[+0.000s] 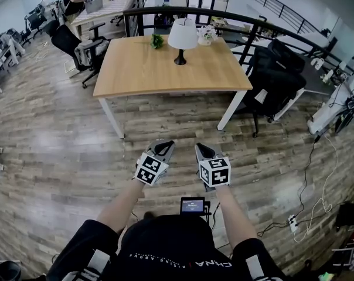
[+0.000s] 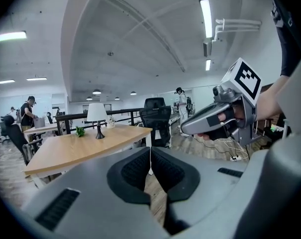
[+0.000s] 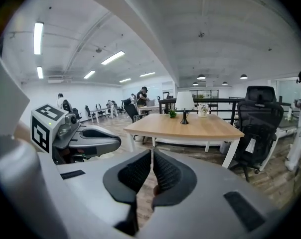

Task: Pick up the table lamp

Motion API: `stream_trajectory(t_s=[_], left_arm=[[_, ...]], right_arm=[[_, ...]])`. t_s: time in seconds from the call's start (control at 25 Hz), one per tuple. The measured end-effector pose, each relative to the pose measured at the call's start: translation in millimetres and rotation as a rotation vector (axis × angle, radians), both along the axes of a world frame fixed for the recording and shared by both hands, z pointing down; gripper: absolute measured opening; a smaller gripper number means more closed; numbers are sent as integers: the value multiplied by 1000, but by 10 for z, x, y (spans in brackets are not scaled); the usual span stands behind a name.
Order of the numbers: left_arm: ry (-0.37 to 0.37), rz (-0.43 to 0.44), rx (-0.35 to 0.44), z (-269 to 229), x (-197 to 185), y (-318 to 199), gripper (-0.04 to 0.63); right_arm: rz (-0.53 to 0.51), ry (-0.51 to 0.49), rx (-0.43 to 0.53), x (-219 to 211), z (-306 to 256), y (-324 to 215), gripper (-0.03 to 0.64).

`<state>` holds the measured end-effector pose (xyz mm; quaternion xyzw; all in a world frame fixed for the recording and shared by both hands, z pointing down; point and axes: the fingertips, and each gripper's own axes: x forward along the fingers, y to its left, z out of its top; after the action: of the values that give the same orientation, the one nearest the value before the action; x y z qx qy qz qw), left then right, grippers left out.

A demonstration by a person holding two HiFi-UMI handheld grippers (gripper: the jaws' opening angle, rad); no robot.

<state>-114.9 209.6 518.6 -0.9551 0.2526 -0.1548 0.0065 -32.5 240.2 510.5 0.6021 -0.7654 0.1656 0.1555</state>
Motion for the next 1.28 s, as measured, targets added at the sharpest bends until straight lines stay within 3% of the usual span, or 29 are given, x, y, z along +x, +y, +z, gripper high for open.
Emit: stream_trajectory(t_s=[0.72,0.88,1.28], left_arm=[[50,-139,-48,161,608,98,20],[-5,-158,-34,303,728,92,20],[4,-131,-65,409,693,-570,20]], right_arm=[[-49,-88,-38,818,259,167,41],[-57,-105,-52,911,361,124,41],[-54,-124,-48,797,468,-495,41]])
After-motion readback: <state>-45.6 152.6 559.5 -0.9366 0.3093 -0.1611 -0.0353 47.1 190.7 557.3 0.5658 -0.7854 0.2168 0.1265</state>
